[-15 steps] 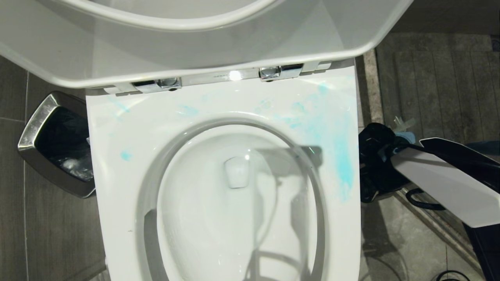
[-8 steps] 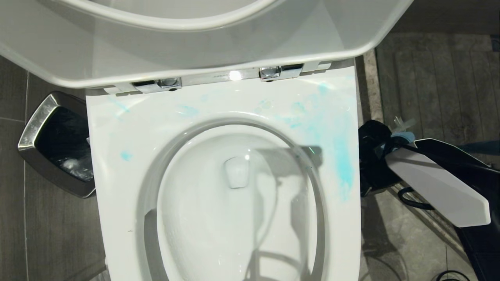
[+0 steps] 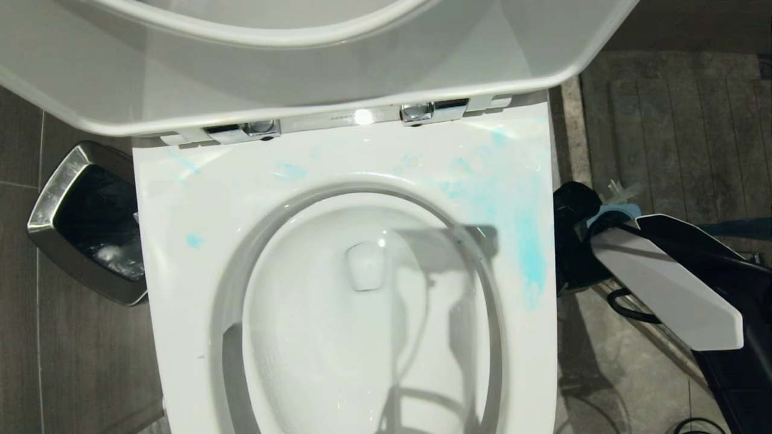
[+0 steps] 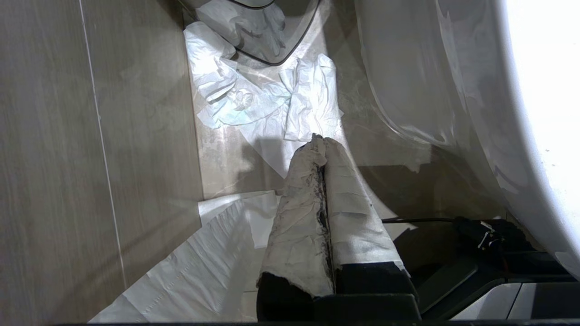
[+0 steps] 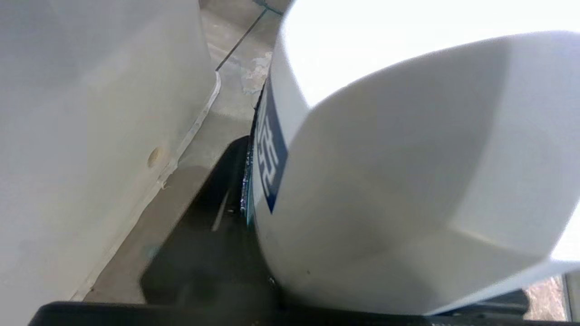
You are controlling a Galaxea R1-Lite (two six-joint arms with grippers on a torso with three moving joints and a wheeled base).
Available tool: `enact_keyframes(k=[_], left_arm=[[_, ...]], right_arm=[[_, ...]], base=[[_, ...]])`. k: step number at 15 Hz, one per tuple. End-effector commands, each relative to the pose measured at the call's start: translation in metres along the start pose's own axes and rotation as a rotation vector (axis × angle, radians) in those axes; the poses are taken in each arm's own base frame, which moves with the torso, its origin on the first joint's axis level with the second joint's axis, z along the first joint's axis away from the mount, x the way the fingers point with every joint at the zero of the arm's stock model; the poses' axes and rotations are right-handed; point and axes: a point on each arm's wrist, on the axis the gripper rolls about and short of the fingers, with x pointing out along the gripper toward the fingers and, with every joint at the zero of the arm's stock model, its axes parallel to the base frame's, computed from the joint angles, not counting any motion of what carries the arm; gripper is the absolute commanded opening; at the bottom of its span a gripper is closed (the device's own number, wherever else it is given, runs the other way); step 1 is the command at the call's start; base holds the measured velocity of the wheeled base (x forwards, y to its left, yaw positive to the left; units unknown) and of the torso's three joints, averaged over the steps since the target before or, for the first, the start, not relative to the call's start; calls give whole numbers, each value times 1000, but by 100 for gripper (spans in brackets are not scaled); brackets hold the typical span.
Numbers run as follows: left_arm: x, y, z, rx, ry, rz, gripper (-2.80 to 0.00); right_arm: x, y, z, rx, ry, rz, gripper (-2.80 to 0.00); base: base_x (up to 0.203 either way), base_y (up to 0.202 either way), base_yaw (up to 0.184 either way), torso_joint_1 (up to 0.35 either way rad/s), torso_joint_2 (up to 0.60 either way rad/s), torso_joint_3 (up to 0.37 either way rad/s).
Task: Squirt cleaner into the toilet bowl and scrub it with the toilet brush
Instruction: Pour in the cleaning agent
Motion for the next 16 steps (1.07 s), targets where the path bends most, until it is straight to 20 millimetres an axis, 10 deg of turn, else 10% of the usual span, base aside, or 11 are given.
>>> enact_keyframes(k=[1, 6, 16], left_arm=[[0, 0, 0, 0, 0, 1, -280], [0, 0, 0, 0, 1, 1, -280], [0, 0, 0, 0, 0, 1, -280]], right_arm=[[1, -1, 2, -6, -14, -10, -280], [4, -15, 23, -13, -6, -73, -280], [-30, -78, 134, -4, 84, -290, -280]], base=[[0, 0, 0, 0, 0, 0], [0, 0, 0, 0, 0, 0], [0, 0, 0, 0, 0, 0]])
